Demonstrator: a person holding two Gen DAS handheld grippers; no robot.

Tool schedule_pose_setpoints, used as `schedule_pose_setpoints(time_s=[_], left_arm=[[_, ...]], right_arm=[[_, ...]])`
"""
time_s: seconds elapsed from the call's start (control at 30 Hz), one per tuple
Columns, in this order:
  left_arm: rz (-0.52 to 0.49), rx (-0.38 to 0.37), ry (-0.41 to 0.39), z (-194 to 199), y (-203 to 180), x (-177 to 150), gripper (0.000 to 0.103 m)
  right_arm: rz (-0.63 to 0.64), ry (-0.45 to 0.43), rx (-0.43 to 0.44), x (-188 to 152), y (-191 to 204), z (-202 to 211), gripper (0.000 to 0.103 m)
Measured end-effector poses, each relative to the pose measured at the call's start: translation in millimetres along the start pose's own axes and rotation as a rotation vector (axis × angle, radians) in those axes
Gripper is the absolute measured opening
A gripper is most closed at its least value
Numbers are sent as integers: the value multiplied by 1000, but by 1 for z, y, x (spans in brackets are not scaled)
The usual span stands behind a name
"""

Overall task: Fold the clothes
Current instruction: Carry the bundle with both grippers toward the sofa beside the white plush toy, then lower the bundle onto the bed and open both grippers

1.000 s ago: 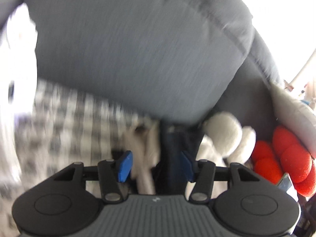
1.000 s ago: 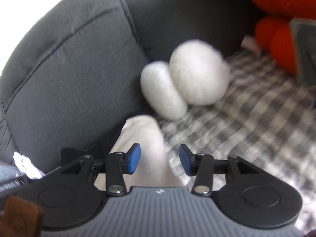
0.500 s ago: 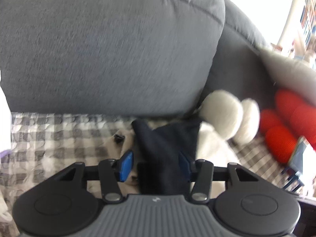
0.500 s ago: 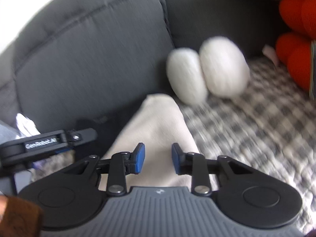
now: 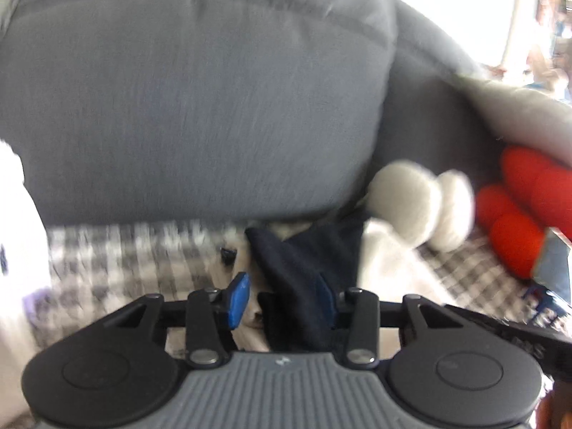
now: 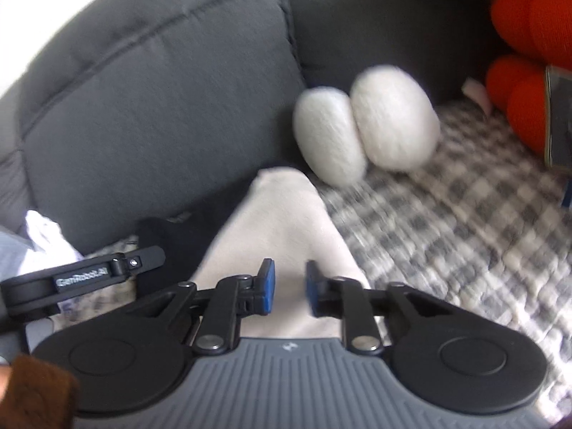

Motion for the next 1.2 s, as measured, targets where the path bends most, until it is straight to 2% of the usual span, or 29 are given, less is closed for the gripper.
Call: schedule_pose_setpoints(time_s=[0.07,0.13,0.2,0.27,0.37,0.43,0.53,0.6,0.63,0.67,0.83,0.93,1.0,1.13,1.2], left_arm=[[-37,-28,-8,10,-7,-5,43],[-37,-49,34,5,-11,-14,43],[-35,-44,83,-4,-11,-25,43],[-38,-42,88,-4,-10,-32,45],[-37,-40,95,-3,-8,-40,45],[3,-50,106,6,-4,-37,45],[6,-44,109,23,-4,-38,45],[14,-41,118,37,-3,-42,45],[23,-42,126,43,-3,-42,45],[33,-43,134,49,-2,-42,45],[40,-38,152,80,-10,-44,45],[20,-14,148,96,-18,-44,46],[24,-5,161,104,-22,-46,52],[38,12,186,117,-30,-50,56],[39,26,192,121,-35,-52,67]], right_arm=[[5,1,-6,-1,0,5,26],[5,28,-19,-6,-4,2,26],[9,62,-38,-16,-8,-6,24],[45,56,-42,-23,-8,-7,24],[28,53,-50,-19,-7,2,23],[49,36,-51,-17,-1,13,27],[58,43,-49,-17,5,28,28],[58,53,-46,-18,9,38,34],[62,54,-48,-19,12,44,43],[63,50,-50,-20,14,50,46],[-39,46,-60,-27,15,80,46],[-43,69,-73,-37,21,90,46],[-44,73,-94,-43,25,98,48],[-70,68,-94,-52,25,108,56],[-65,63,-86,-57,24,109,64]])
Point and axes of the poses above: each gripper's, at about its wrist camera, not at the fingertips, and z roughly against the way its jaws point, y to its left, x to its top, the point moved 2 cm from there along -z, roughly the way its jaws point, and after that the axes turned 15 degrees about -z, right-handed, at the moved point
